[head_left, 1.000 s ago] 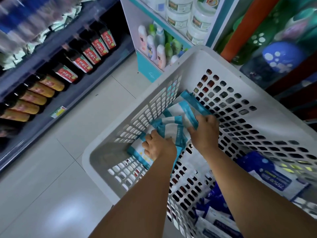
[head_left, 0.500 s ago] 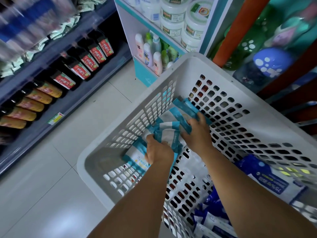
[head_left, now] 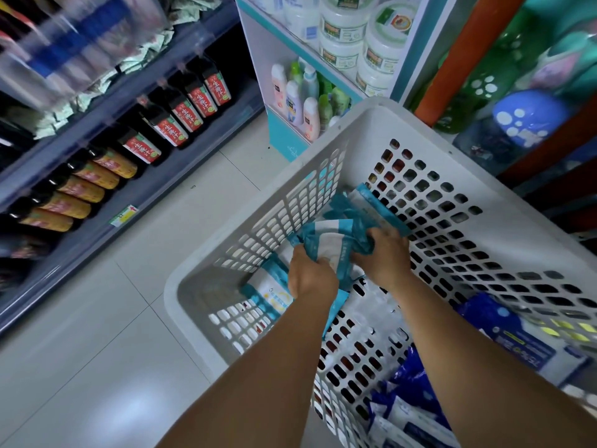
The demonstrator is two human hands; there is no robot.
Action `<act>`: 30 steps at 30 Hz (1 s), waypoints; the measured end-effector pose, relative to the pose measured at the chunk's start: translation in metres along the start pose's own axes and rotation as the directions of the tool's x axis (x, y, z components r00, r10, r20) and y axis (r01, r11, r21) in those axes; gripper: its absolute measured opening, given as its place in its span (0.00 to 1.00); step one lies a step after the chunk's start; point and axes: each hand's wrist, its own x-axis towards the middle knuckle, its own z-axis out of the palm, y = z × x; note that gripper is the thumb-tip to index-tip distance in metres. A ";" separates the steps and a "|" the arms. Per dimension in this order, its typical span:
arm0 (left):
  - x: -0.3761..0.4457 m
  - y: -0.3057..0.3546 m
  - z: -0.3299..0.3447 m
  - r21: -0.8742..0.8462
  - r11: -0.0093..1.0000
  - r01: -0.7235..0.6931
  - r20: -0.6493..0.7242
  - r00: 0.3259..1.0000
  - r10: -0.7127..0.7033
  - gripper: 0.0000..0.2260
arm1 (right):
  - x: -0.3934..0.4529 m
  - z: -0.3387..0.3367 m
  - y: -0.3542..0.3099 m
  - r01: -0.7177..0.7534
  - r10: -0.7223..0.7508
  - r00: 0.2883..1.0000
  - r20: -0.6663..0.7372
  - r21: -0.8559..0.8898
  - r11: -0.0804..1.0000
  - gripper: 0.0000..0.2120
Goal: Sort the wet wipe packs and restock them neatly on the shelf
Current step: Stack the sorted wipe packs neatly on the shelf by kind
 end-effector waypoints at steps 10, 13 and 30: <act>-0.047 0.023 -0.031 -0.087 0.975 -0.204 0.063 0.976 0.210 0.17 | -0.069 -0.044 -0.019 0.012 0.121 0.954 -0.273 0.438 0.899 0.11; -0.070 0.030 -0.050 -0.134 0.943 -0.306 0.048 0.948 0.315 0.09 | -0.095 -0.069 -0.036 0.071 0.099 0.935 -0.342 0.451 0.889 0.10; -0.138 0.072 -0.314 -0.488 0.647 -0.585 -0.135 0.784 0.606 0.08 | -0.209 -0.149 -0.266 0.398 -0.140 0.852 -0.504 0.451 0.799 0.08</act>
